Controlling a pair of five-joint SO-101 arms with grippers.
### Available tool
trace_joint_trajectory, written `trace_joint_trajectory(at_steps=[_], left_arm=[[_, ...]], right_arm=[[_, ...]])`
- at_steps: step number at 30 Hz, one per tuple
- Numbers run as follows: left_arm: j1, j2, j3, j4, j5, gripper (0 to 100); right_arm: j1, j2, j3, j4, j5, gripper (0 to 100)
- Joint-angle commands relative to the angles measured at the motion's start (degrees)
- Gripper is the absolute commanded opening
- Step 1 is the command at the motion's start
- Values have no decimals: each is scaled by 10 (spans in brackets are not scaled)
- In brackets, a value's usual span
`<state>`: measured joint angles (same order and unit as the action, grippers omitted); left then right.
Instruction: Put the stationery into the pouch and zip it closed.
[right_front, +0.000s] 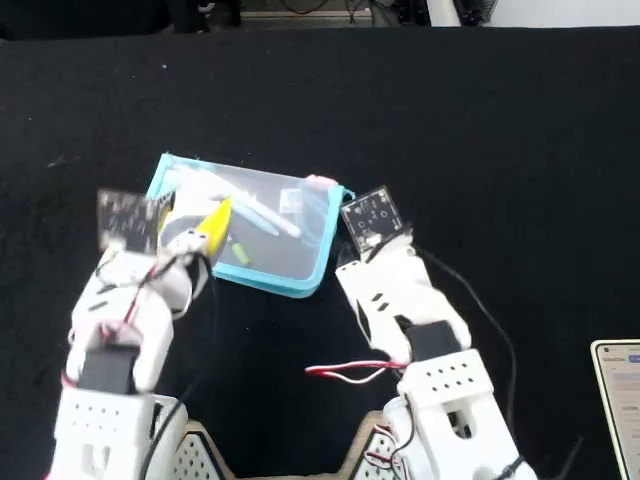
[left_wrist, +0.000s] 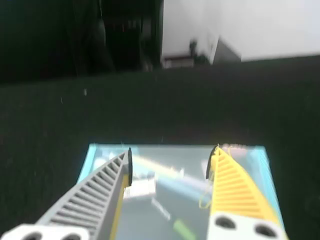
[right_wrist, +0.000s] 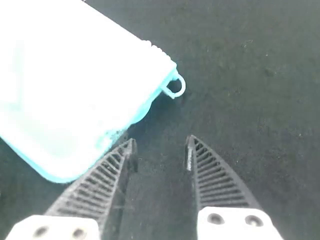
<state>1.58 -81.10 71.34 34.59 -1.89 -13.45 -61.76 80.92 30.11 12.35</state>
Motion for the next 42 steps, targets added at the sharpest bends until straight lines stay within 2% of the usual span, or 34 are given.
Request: trace_joint_trajectory(at_steps=[1,8,10,12,13,20,24,30,42], left_arm=[[-8,161,-108,-2,4,253],[-50,195,-137,121,2,252],[-62,195,-127,149,2,252],[-78,195,-113,168,3,251],[-87,195,-106,174,3,241],[-127,195,-46,177,3,23],[-150,195,-15,177,3,57],[-194,195,29,177,3,58],[-285,195,69,177,3,29]], right_arm=[[8,-44,12,-12,-4,152],[8,-112,48,-11,-4,148],[8,-137,59,-10,-4,102],[7,-162,72,-10,-4,15],[6,-175,78,-9,-4,9],[4,-278,130,-9,-4,31],[-2,-345,163,-7,-4,29],[-33,-420,159,90,0,31],[-32,-445,157,150,-2,32]])
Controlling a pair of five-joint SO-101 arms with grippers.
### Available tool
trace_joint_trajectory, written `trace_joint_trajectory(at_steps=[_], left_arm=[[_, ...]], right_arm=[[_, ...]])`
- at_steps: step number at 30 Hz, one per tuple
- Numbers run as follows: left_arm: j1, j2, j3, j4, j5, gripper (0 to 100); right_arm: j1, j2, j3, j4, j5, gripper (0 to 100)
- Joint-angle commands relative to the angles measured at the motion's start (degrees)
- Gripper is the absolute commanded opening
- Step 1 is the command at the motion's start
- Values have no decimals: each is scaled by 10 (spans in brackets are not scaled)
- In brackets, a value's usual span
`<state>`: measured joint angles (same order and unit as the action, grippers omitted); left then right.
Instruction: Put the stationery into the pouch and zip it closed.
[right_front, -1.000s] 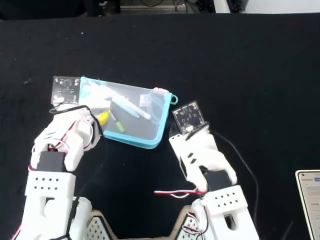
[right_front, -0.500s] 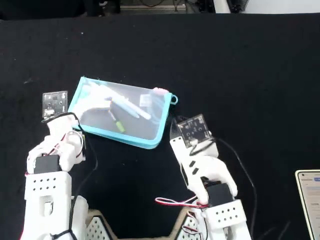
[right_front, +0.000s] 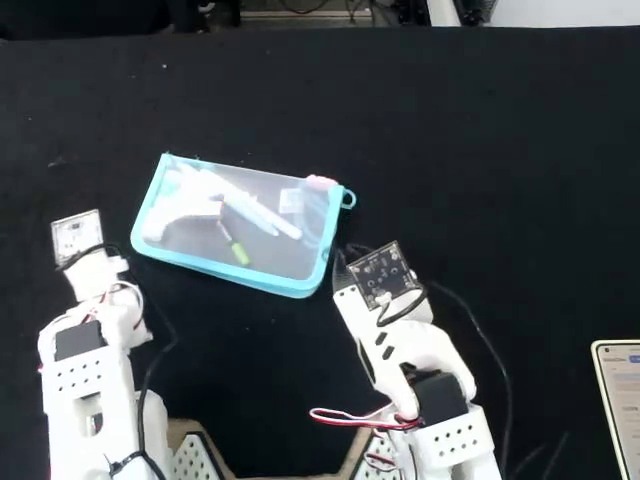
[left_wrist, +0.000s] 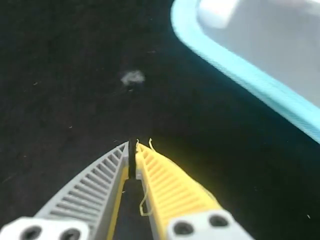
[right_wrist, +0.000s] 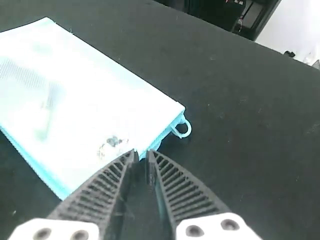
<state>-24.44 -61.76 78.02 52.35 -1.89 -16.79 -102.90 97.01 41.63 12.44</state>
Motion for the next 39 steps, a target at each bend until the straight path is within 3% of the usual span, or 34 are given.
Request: trace_joint_trajectory(at_steps=[1,8,13,21,39], left_arm=[[-26,2,7,-2,3,29],[-29,-16,52,-2,4,29],[-30,-133,99,16,6,29],[-29,-441,167,185,4,29],[-24,-429,193,180,7,30]], right_arm=[[6,-37,-4,56,-1,32],[29,-38,-4,239,-1,32],[31,-38,-4,316,-1,32],[32,-38,-4,322,0,31],[32,-38,-4,323,-4,29]])
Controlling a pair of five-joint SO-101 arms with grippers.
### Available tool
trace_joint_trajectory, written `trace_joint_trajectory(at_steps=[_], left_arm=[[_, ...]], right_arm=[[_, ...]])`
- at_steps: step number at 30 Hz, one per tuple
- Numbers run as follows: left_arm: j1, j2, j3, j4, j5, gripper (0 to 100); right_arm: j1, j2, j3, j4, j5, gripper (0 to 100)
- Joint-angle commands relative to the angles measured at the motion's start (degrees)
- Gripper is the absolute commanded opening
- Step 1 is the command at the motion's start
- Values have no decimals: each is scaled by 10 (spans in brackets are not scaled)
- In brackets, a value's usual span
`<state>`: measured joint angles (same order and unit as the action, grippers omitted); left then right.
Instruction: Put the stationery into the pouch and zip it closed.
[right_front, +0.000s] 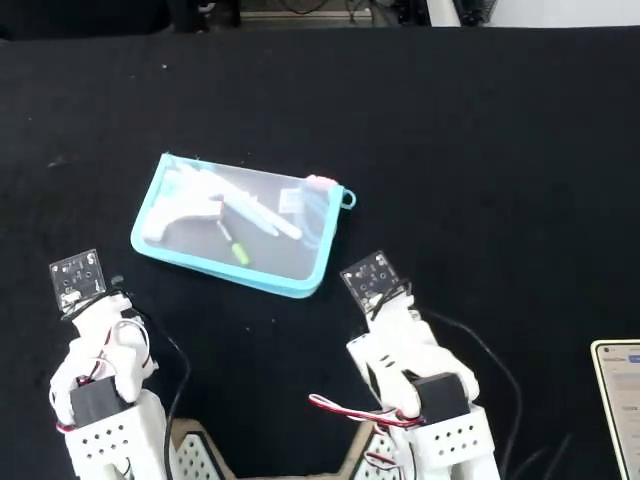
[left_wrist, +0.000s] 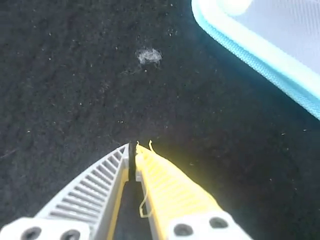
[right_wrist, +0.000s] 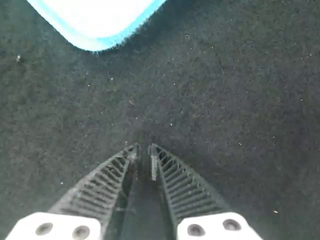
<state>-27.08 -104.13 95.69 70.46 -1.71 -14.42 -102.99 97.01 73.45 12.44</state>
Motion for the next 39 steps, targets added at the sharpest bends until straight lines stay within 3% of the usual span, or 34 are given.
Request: trace_joint_trajectory(at_steps=[1,6,11,22,29,39], left_arm=[[4,-5,16,-2,5,30],[46,-5,16,2,62,30],[72,-4,16,2,131,30],[46,-4,16,2,132,30],[47,-4,16,2,132,30],[47,-4,16,2,132,30]], right_arm=[[8,-37,-4,4,-4,28],[4,-37,-4,4,-10,28],[9,-37,-4,5,-92,28],[26,-36,-4,5,-93,28],[190,-38,-4,-10,-92,32],[176,-38,-4,-15,-93,32]])
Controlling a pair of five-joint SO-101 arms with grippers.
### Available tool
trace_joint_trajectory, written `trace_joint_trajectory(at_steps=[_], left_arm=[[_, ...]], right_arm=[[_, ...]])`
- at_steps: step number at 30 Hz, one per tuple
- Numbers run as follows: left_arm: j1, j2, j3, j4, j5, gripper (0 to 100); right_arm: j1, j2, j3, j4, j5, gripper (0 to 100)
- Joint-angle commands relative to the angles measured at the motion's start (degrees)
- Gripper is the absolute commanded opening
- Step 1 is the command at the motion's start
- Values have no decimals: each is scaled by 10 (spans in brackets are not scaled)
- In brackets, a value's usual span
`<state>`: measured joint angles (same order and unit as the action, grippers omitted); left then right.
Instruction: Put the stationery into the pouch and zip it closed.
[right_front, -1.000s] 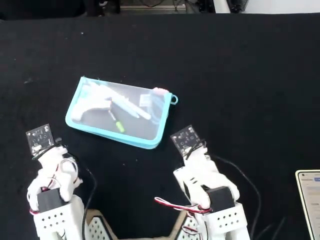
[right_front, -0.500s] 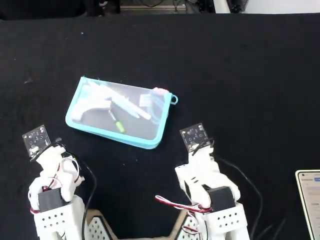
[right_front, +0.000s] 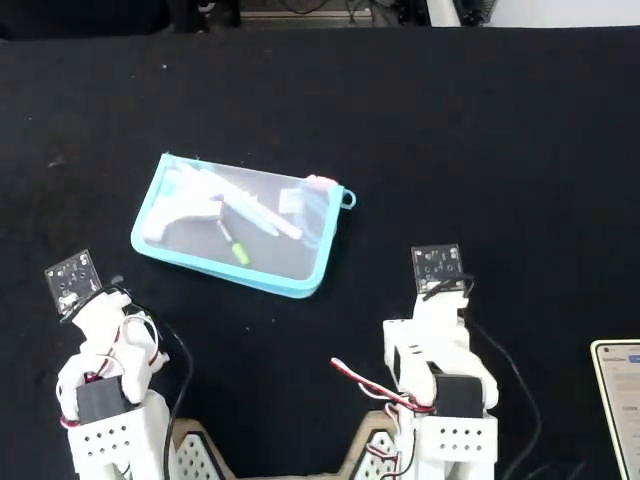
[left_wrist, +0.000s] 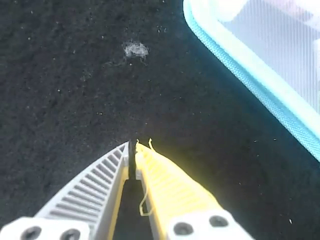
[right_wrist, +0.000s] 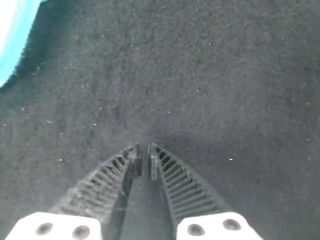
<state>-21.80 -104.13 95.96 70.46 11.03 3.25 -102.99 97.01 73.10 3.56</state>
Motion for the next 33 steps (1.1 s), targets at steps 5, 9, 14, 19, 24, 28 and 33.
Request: trace_joint_trajectory(at_steps=[5,9,14,19,24,28,33], left_arm=[[-6,-4,14,2,4,30],[-6,-4,14,2,4,30],[-6,-4,14,2,4,30],[-7,-4,14,2,4,30],[-5,-4,14,2,4,30],[36,-5,14,2,4,30],[122,-5,14,2,4,30]], right_arm=[[-1,-37,-4,-11,-4,31],[-1,-37,-4,-11,-4,31],[0,-37,-4,-11,-4,31],[0,-37,-4,-11,-4,32],[-1,-37,-4,-11,-4,32],[-1,-37,-4,-11,-4,32],[0,-37,-4,-11,-4,32]])
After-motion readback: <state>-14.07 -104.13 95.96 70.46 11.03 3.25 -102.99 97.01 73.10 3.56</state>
